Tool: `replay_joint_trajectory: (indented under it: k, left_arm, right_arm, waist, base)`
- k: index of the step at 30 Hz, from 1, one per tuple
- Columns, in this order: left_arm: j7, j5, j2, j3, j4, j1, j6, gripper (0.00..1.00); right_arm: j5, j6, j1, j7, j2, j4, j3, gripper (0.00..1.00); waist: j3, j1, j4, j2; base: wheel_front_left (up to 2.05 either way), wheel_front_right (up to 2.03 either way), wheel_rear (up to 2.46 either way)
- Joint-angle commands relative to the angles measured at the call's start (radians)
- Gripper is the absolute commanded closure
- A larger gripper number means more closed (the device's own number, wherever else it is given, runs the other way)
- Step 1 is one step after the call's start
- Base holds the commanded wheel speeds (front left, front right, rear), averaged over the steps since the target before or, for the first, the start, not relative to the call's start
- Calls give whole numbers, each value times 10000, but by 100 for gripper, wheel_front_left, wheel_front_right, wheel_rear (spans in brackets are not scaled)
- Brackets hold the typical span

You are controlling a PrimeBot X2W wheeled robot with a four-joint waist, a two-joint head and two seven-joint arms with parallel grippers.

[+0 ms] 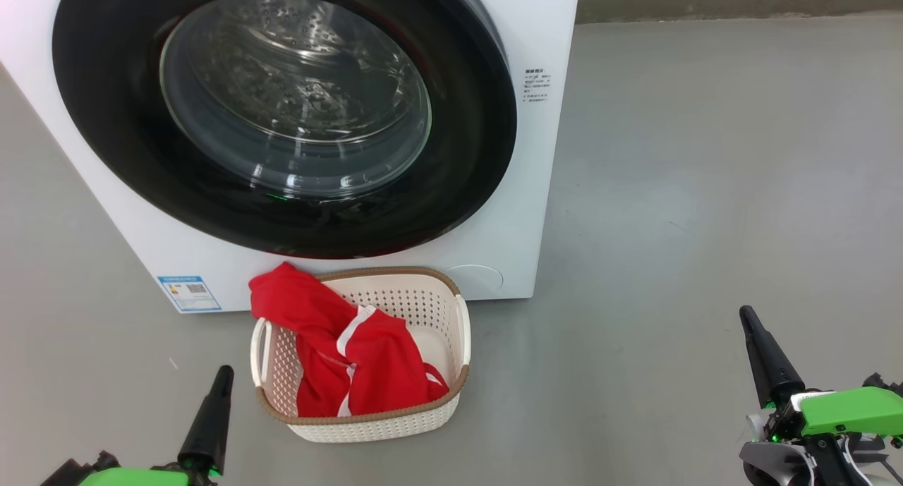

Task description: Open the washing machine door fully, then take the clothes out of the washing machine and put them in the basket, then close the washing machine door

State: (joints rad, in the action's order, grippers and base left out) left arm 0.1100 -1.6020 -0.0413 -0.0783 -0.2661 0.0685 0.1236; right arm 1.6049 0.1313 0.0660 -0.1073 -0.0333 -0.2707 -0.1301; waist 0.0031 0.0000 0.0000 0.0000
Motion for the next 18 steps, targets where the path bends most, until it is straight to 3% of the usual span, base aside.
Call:
replay_joint_trajectory:
  k: [1, 18]
  left_arm:
    - [31, -68, -89, -353, 210, 395, 71, 100]
    - [31, -68, -89, -353, 210, 395, 71, 100]
  right_arm:
    - [39, -6, 419, -58, -169, 259, 165, 100]
    - [40, -6, 419, -58, -169, 259, 165, 100]
  waist:
    - [0, 0, 0, 0]
    - [0, 0, 0, 0]
  base:
    - [0, 0, 0]
    - [0, 0, 0]
